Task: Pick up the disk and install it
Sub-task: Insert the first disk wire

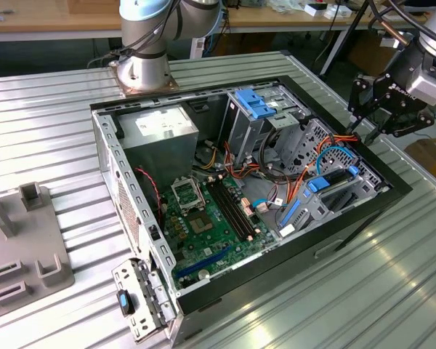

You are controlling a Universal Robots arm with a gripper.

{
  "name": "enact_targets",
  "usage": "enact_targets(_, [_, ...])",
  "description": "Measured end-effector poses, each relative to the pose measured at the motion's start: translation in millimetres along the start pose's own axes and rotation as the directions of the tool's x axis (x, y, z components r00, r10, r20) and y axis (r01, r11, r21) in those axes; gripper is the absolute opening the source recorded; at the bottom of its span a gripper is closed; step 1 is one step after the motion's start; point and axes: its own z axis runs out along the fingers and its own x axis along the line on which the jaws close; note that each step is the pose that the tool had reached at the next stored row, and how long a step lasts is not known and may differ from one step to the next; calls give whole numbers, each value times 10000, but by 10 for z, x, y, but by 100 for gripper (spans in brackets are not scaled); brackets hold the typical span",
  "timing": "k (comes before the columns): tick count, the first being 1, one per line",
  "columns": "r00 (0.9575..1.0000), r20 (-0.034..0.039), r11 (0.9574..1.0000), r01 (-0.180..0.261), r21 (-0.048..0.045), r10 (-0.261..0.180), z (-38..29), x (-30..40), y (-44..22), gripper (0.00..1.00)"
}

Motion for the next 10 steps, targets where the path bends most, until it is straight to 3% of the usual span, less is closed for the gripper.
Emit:
enact_targets(3, [10000, 64, 10000, 5, 49, -5, -7, 43, 52, 44])
enact_targets(7, [10000, 66, 10000, 4, 54, -4, -11, 60, 85, 44])
enact_targets(10, [10000, 43, 10000, 10, 98, -11, -24, 80, 219, 44])
